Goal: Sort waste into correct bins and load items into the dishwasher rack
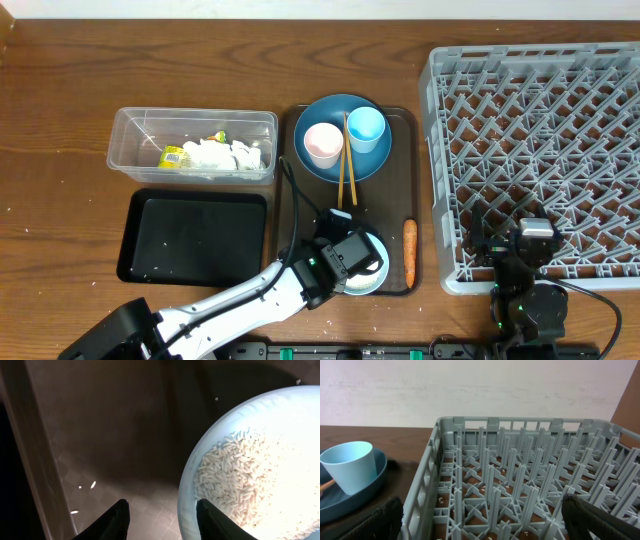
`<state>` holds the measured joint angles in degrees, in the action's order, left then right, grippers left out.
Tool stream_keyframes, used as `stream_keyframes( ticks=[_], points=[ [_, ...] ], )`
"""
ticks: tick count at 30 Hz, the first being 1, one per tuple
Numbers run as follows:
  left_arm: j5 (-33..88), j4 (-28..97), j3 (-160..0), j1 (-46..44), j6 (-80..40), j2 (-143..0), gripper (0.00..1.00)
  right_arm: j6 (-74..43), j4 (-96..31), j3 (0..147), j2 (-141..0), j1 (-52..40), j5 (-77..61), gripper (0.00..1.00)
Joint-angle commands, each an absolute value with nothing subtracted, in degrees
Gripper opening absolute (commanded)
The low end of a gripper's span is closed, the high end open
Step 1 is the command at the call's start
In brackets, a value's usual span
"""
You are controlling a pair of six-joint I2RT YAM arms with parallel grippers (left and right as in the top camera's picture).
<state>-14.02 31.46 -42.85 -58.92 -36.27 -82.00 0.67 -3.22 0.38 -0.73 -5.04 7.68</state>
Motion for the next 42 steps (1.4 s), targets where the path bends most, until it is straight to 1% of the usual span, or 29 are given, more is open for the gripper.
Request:
stream_keyframes(
  ticks=[1,3,7,19,22,27,29,30,31,32,37,42],
  points=[
    [-14.4,30.8,-42.4,-58.7,-38.2,-82.4,0.46,0.9,-3.4,0.3,-0.7,-4.8,8.1,0.99],
    [-14.4,30.6,-42.4,-58.7,-39.0,-82.4,0.45,0.9,-3.4,0.3,-0.7,-4.8,8.1,0.99],
    [-14.4,30.4,-42.4,-58.7,-39.0,-82.4,0.36,0.9,-3.4,0.3,-0.7,-4.8,8.1,0.99],
    [-14.4,29.0,-42.4,-58.7,-39.8,-86.1,0.35,0.9,-3.4,0.3,-0.7,-4.8,8.1,0.99],
    [-14.4,29.0,-42.4,-58.7,-39.7,-86.5,0.31,0.9,-3.4,0.3,-0.7,-4.8,8.1,0.99],
    [-15.4,28.8,-42.4,-58.7,-39.7,-86.5,0.29,0.9,-3.4,0.3,-0.7,-4.8,8.1,0.99],
    [-16.2,29.0,-42.4,-58.7,-39.7,-86.5,0.22,0.9,-3.4,0.3,-0.7,-4.8,8.1,0.99],
    [-16.6,29.0,-42.4,-58.7,-39.7,-86.5,0.19,0.9,-3.4,0.3,-0.7,-4.8,8.1,0.99],
    [-17.1,29.0,-42.4,-58.7,-39.7,-86.5,0.19,0.9,-3.4,0.3,-0.7,-4.8,8.1,0.99],
    [-17.5,29.0,-42.4,-58.7,-39.7,-86.5,0.15,0.9,-3.4,0.3,-0.7,-4.8,8.1,0.99],
    [-20.2,29.3,-42.4,-58.3,-39.7,-86.5,0.14,0.9,-3.4,0.3,-0.7,-4.8,8.1,0.99],
    [-24.6,31.0,-42.4,-55.6,-39.7,-86.5,0.14,0.9,-3.4,0.3,-0.7,-4.8,8.1,0.99]
  ],
)
